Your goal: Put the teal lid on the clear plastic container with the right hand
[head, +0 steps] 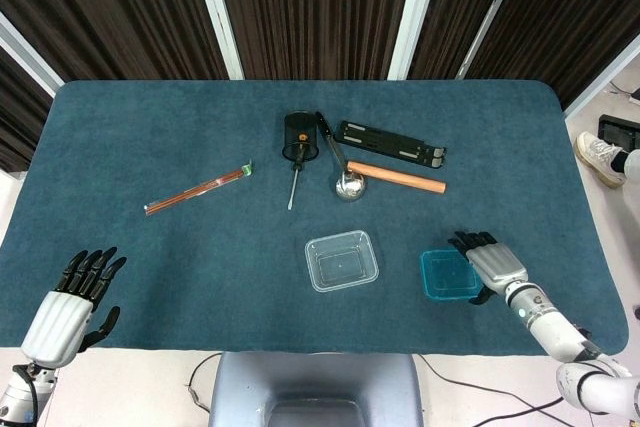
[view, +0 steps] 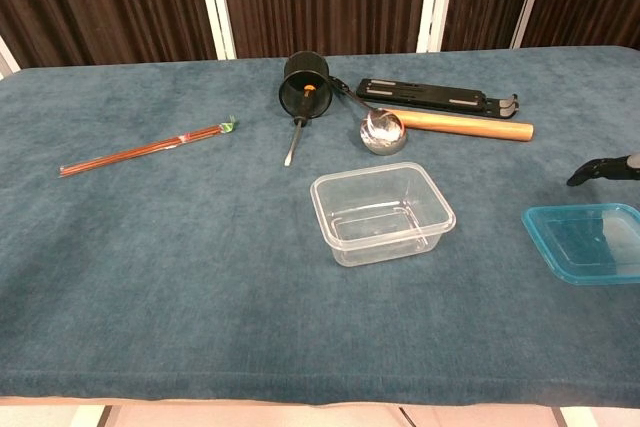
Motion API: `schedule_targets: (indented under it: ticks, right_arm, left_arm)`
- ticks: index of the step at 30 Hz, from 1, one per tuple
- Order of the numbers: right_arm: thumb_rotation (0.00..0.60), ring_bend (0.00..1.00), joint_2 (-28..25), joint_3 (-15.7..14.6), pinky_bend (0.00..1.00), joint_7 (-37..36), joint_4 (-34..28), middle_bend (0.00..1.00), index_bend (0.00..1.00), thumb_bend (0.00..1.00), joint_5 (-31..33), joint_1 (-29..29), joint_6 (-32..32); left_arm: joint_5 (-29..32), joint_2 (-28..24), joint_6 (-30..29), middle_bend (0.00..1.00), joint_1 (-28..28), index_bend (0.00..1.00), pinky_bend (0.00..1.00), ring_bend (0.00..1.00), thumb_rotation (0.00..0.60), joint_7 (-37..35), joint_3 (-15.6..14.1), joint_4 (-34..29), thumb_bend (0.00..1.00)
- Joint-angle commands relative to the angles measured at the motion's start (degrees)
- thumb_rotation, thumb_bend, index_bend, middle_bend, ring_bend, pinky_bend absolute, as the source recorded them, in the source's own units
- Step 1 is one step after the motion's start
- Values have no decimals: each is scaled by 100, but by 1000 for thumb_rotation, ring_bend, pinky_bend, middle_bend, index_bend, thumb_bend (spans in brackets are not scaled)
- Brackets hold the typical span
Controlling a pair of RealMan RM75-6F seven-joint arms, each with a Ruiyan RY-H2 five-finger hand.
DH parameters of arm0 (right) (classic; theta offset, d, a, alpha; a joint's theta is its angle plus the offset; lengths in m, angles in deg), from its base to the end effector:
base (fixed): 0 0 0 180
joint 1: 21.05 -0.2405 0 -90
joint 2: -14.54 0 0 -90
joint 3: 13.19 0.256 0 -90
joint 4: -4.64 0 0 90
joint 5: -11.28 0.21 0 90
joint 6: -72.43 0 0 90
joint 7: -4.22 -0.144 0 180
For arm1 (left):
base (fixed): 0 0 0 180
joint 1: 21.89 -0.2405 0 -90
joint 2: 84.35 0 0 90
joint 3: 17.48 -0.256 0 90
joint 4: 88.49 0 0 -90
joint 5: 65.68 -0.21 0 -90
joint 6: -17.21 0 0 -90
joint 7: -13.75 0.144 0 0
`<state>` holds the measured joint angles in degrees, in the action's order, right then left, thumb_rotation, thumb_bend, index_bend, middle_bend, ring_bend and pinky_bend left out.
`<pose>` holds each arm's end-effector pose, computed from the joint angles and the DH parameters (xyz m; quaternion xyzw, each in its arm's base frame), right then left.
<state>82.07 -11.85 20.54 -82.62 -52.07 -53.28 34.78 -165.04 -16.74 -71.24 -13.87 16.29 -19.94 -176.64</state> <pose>-0.3005 -0.2913 0.0638 0.7717 -0.4453 0.1282 0.4356 -0.2839 0.1740 0.1279 -0.6849 -0.3101 -0.4184 0.5096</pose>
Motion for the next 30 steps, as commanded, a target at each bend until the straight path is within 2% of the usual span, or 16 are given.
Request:
schedule_targets:
  ticks: [1, 22, 30]
  right_arm:
    - [600, 0, 88, -46, 0, 105, 39, 0, 0, 187, 110, -84, 30]
    - [600, 0, 387, -333, 0, 672, 140, 0, 0, 186, 891, -464, -60]
    - [600, 0, 443, -426, 0, 809, 152, 0, 39, 187, 1095, -564, -121]
  left_arm:
    - [9, -2, 2, 0, -7, 0, 16, 0, 600, 6, -5, 7, 441]
    - [11, -9, -9, 0, -13, 0, 17, 0, 600, -13, -8, 9, 442]
    - [13, -21, -35, 0, -20, 0, 16, 0, 600, -57, -4, 10, 442]
